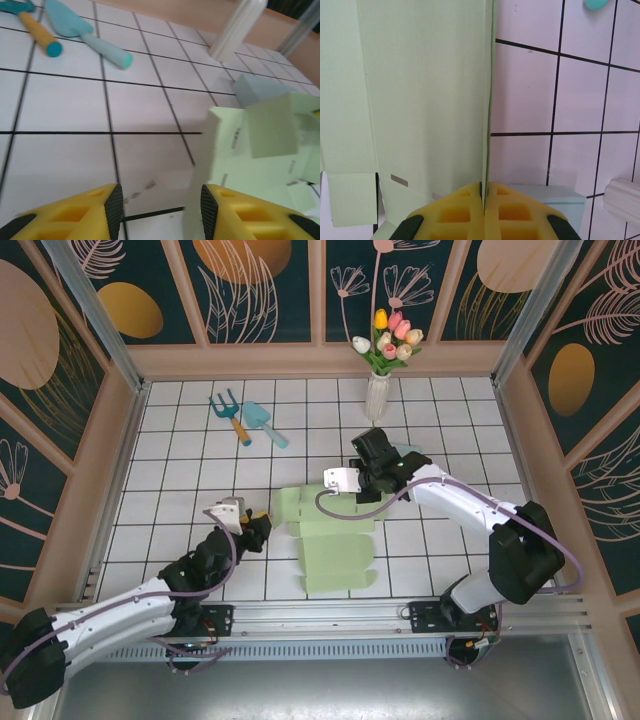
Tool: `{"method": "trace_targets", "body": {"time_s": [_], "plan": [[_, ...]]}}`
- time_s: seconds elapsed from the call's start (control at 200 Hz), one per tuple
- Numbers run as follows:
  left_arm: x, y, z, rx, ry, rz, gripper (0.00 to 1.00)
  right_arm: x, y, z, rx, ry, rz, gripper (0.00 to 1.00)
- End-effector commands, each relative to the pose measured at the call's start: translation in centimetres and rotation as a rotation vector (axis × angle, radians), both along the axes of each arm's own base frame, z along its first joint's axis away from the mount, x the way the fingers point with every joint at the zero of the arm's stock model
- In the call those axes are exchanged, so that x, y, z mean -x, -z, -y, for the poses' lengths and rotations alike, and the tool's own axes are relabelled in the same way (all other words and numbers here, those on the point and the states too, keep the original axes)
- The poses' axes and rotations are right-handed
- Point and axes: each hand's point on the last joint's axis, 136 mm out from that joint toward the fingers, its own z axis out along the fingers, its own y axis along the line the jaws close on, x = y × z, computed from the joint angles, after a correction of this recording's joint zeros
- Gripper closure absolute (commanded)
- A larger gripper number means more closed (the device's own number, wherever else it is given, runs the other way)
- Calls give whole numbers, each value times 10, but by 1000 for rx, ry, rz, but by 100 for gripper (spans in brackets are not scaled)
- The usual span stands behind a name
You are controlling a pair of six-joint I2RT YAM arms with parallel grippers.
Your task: Fold the paper box
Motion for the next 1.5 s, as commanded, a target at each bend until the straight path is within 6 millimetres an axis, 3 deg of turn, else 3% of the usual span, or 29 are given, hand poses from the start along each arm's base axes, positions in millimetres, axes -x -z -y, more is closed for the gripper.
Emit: {"method": "trace_targets", "body": {"time_s": [0.0, 0.16, 0.28, 0.45, 0.585, 0.811, 0.976, 1.046, 1.331, 1.496], "plan": [[3, -27, 24, 74, 117, 71, 53, 1, -6, -1, -9, -25, 29, 100], [-15, -12, -10, -15, -119, 16, 59, 2, -11, -3, -23, -33, 30, 100], [-22, -9, -37, -57, -273, -6, 59, 4, -10, -1, -19, -36, 32, 100], [-38, -4, -47, -38, -282, -76, 58, 7, -19, -5, -64, -56, 68, 100], [-47, 2, -41, -41, -259, -94, 57, 9, -31, -9, -109, -80, 112, 100], [-62, -9, 9, -44, -43, -44, 64, 19, -51, -19, -161, -132, 170, 100], [-48, -27, 49, 64, 179, -14, 69, 13, -56, -20, -177, -101, 186, 100], [-42, -30, 56, 82, 214, -10, 69, 7, -55, -21, -177, -73, 185, 100], [-45, -16, 60, 53, 193, -52, 70, -3, -47, -30, -152, -52, 267, 100], [-48, -4, 11, 7, -37, -62, 63, -7, -44, -21, -106, -47, 342, 100]]}}
